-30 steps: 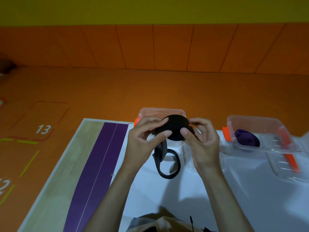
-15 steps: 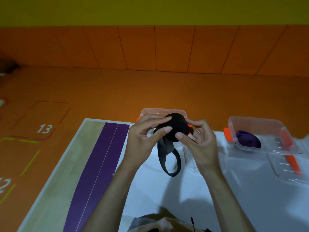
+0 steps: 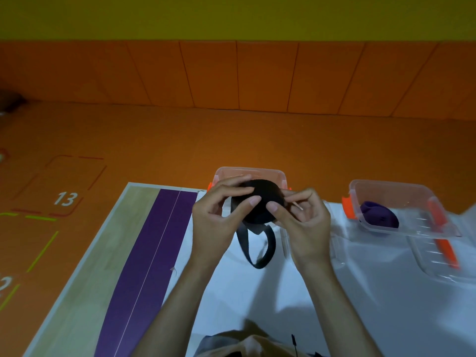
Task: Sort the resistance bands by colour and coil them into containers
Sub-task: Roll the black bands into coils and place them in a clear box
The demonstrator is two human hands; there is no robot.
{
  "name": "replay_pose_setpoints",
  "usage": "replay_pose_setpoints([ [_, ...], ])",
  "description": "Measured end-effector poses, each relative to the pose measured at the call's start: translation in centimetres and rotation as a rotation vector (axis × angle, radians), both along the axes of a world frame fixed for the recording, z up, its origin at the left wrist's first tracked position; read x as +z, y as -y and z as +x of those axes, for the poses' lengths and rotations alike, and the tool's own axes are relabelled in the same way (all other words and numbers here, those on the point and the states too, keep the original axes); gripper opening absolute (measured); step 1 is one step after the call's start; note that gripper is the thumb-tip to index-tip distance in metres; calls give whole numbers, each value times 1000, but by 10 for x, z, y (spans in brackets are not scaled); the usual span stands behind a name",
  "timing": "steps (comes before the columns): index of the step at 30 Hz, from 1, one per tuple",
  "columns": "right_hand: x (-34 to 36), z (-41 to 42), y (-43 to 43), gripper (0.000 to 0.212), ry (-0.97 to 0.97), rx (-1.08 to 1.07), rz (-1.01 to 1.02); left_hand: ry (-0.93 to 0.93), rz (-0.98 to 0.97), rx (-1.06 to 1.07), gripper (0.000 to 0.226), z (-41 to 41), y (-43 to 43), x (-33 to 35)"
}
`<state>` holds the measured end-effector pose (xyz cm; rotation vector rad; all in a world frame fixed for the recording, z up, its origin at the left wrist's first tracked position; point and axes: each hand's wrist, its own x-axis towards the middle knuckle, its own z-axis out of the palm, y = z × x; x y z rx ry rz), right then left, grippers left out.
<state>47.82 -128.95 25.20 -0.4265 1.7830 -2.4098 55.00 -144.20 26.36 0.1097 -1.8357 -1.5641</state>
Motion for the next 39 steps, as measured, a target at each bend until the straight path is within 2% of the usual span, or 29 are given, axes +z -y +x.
replay_pose_setpoints([
  [4, 1, -2, -1, 41, -19, 15, 5, 54, 22, -59, 36, 4, 4, 1],
  [7, 1, -1, 0, 41, -25, 45, 13, 55, 31, -44, 36, 2, 5, 5],
  [11, 2, -1, 1, 47, 6, -27, -30, 79, 83, -45, 29, 2, 0, 6],
  [15, 2, -2, 1, 50, 20, 0, -52, 120, 62, -135, 41, 3, 4, 6],
  [20, 3, -4, -3, 53, 7, 6, -21, 62, 110, -47, 34, 1, 1, 12],
  [23, 2, -5, -3, 49, -10, -11, -30, 56, 148, -32, 25, 0, -2, 11],
  [29, -3, -5, -8, 34, -48, 87, 51, 129, 83, -149, 31, -1, 3, 18],
  [32, -5, -3, -7, 41, -76, 41, 83, 95, 65, -165, 28, -5, -3, 20],
  [35, -4, -6, -7, 34, -114, -7, 43, 99, 96, -145, 23, -3, -4, 16],
  [39, -3, -6, -5, 34, -112, 57, 35, 159, 121, -171, 25, 0, 7, 15],
])
